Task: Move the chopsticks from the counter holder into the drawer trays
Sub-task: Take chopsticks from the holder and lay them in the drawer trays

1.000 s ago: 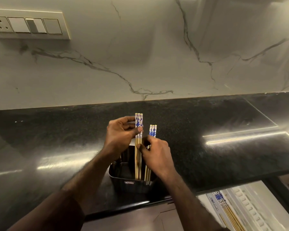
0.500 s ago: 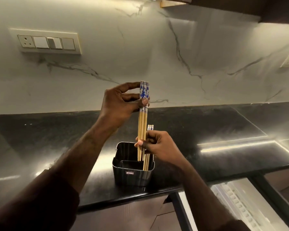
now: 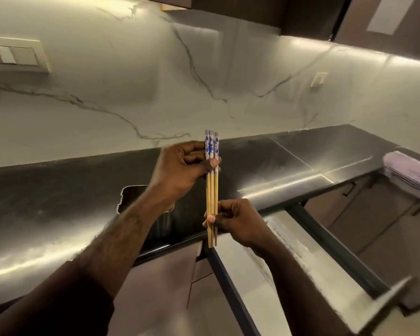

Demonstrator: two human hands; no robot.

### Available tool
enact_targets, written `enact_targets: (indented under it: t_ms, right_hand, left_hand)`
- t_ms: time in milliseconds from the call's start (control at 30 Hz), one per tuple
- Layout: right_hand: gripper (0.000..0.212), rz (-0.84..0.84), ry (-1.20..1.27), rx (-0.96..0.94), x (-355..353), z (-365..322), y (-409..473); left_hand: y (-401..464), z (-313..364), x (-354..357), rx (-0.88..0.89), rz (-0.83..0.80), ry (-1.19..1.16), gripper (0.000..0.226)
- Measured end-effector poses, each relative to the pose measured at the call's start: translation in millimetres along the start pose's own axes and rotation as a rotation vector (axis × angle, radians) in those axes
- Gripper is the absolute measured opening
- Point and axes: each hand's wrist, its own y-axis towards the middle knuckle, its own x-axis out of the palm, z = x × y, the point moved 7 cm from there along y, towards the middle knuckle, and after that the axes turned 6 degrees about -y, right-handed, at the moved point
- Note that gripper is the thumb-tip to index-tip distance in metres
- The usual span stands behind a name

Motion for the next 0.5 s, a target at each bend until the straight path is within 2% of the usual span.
enact_targets:
  t_ms: [300, 500]
  right_hand:
    - [0.013, 0.105, -0.047, 0.112, -119, 74, -86]
    - [0.003, 0.122, -0.095, 0.211, -217, 155, -132]
  left_hand:
    - [-16, -22, 157, -0.021, -0.121, 0.042, 0.020]
    - [-20, -70, 280, -0.087, -0.111, 0.008, 0.016]
